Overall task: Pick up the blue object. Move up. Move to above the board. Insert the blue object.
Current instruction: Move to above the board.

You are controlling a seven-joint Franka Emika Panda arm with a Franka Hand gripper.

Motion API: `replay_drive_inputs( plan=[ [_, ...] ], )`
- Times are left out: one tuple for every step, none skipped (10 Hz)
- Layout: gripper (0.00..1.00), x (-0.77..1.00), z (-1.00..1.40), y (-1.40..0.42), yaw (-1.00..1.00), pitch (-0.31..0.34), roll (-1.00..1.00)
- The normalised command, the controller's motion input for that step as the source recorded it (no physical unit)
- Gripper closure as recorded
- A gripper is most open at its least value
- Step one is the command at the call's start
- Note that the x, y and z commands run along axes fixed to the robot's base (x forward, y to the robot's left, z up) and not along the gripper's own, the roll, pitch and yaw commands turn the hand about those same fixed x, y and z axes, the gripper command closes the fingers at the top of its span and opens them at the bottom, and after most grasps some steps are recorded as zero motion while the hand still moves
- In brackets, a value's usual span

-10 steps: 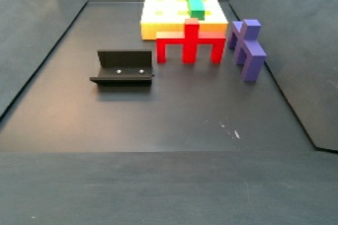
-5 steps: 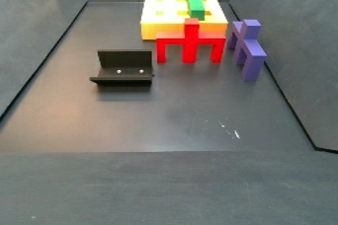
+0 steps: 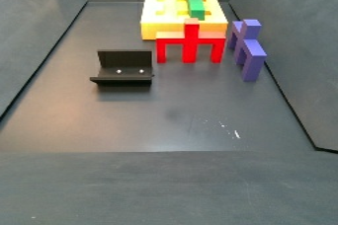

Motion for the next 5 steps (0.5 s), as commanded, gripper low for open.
replay_drive_inputs(
  plan=[
    [1.0,0.07,0.04,-0.19,1.0,0.161,0.04],
    [1.0,0.06,0.04,-0.13,1.0,0.177,0.05],
    [1.0,0.06,0.03,-0.07,0.96,0.214,0.07],
    [1.0,0.06,0.03,-0.06,0.79,0.207,0.07],
    [1.0,0.07,0.03,-0.05,0.45,0.183,0.07]
  ],
)
